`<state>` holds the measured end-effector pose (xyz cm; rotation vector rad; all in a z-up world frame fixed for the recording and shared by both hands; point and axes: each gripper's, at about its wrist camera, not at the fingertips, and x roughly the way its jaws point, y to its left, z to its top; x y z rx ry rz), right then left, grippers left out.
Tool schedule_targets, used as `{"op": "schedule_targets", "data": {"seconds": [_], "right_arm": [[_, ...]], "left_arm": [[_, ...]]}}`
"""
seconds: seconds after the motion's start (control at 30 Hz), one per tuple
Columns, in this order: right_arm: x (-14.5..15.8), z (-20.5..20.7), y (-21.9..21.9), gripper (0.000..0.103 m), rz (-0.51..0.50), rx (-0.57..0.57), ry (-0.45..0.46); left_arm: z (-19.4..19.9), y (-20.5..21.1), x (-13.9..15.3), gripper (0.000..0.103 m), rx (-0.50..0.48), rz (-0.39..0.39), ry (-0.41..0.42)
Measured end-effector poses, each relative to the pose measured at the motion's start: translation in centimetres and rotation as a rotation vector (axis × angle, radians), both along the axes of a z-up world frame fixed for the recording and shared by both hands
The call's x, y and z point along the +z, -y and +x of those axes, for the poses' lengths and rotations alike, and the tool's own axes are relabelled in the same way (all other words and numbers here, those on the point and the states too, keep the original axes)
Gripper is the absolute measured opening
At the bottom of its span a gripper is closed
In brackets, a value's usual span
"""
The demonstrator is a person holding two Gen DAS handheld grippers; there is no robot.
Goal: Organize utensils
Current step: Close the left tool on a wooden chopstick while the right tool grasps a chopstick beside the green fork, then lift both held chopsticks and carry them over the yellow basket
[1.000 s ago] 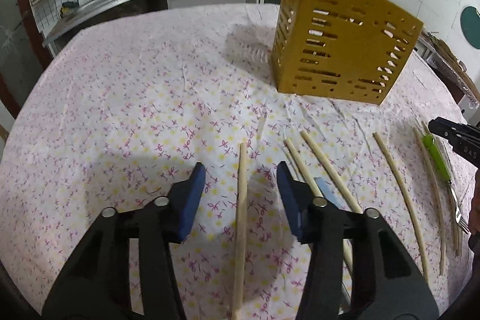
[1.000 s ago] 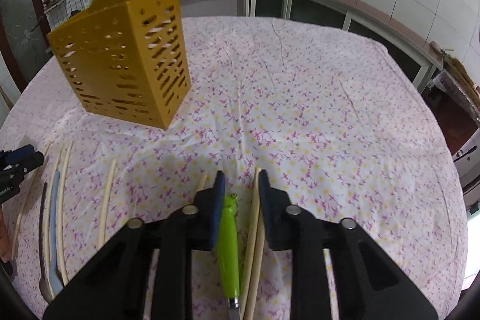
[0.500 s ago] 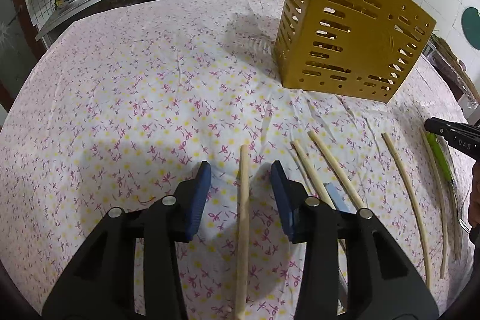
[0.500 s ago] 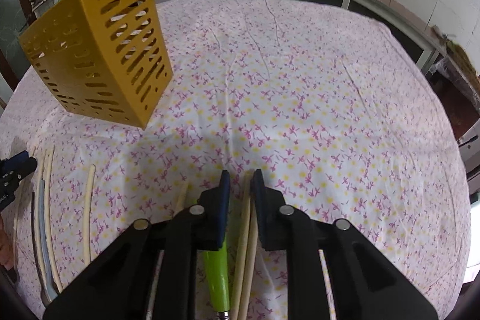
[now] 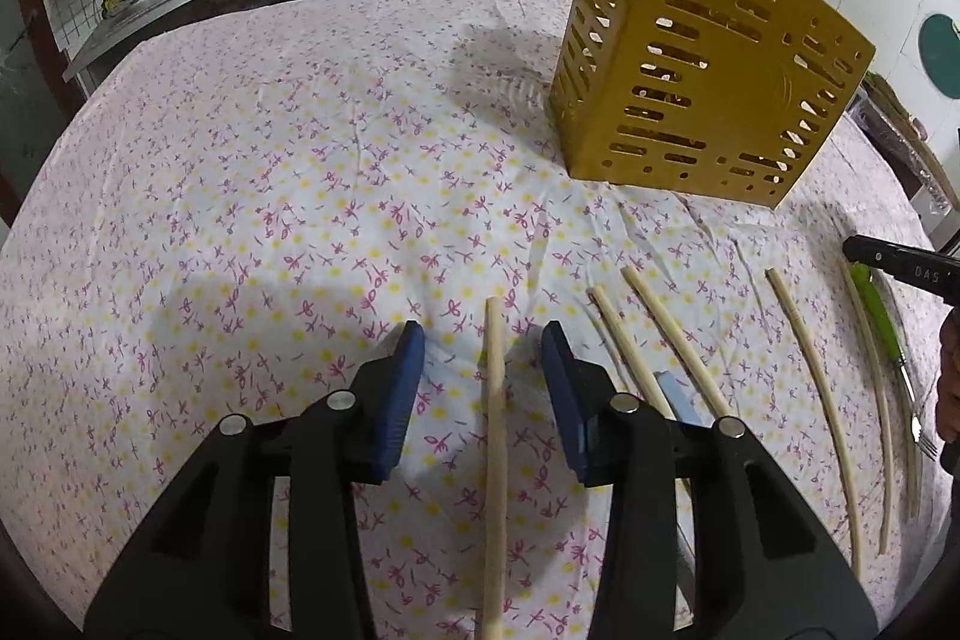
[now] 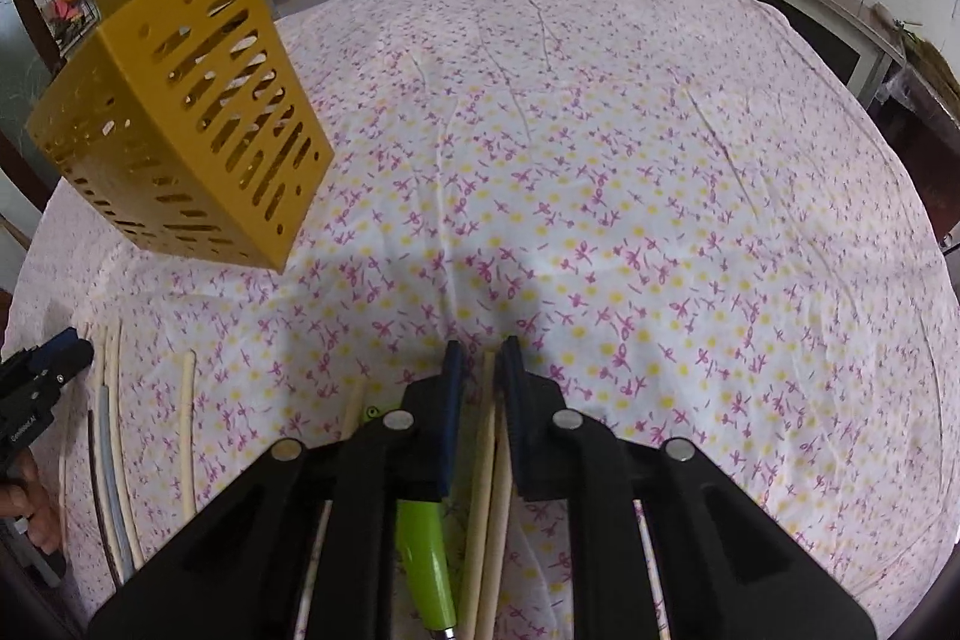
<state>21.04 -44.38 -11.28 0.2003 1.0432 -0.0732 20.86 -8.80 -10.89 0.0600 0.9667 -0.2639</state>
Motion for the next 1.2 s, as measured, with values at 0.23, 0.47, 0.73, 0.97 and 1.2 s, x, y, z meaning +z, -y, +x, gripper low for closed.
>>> {"op": "schedule_targets", "data": {"seconds": [0.23,0.47,0.73,0.97,1.2], "right_arm": [[-0.1,-0.2,-0.6,0.013,-0.04,0.0,0.009],[0.2,-0.9,-1.6,0.005,-0.047,0.011,0.016],[0.4,-1.5,-0.8,0.005,-0.012,0.004,0.031],[0.4,-1.5,-1.4,0.006,-0.053,0.026,0.012],[0.3,-1.9,-2.5,0.006,-0.12,0.057,0.021]], "left_arm": [[0.2,0.9,0.1,0.006,0.021,0.035,0.012],[0.2,0.7,0.2,0.004,0.006,0.032,0.004],[-0.6,-1.8,0.3,0.004,0.04,0.037,0.001],[-0.4,-1.4,0.1,0.004,0.046,0.054,-0.009],[-0.1,-0.8,0.1,0.004,0.038,0.078,-0.003]]}}
